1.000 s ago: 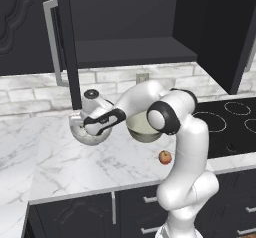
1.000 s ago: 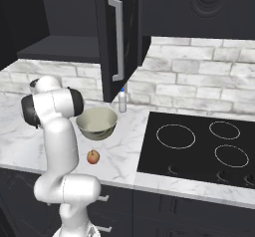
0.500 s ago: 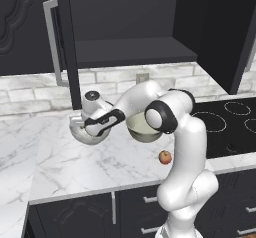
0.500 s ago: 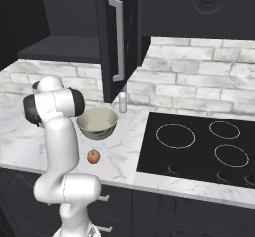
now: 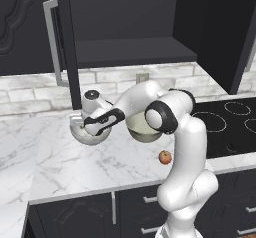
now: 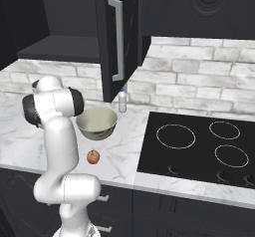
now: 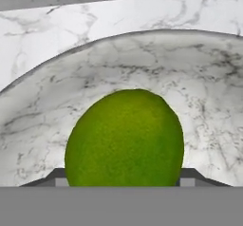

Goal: Pick both bowls and place them on the counter. Then place the lime in one bowl and place the peach in the other bowl.

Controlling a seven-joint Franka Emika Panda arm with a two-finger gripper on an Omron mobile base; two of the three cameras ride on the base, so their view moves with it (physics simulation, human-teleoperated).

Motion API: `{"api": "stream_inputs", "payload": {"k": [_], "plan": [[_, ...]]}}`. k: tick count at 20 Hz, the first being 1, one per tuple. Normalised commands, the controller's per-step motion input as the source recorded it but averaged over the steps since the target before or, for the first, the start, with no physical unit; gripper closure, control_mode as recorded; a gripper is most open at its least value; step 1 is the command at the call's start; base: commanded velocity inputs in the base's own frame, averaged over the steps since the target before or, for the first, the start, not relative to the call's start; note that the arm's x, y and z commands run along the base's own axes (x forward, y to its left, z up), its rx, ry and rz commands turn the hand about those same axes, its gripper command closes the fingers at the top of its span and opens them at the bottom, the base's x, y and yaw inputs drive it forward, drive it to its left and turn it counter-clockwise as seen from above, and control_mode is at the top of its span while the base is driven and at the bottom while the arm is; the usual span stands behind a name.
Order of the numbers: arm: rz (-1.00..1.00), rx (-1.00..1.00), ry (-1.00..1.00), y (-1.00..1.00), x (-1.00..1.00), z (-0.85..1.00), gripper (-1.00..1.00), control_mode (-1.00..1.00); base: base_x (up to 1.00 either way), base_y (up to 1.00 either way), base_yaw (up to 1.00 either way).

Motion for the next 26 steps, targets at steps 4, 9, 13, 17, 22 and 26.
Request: {"api": "stream_inputs", "payload": {"k": [4,9,13,17,22,26], "plan": [[0.0,0.0,0.02,-0.1,-0.19,0.17,-1.0,-1.0,0.0,0.0,0.0],[0.0,0.0,0.0,-0.1,-0.24,0.25,-1.0,-1.0,0.0,0.0,0.0],[0.0,0.0,0.0,-0.09,-0.24,0.34,-1.0,-1.0,0.0,0.0,0.0],[0.0,0.0,0.0,-0.16,-0.38,0.43,-1.0,-1.0,0.0,0.0,0.0],[0.0,0.0,0.0,-0.31,-0.47,0.38,-1.0,-1.0,0.0,0.0,0.0],[0.0,0.0,-0.01,-0.34,-0.49,0.41,-1.0,-1.0,0.0,0.0,0.0]]}}
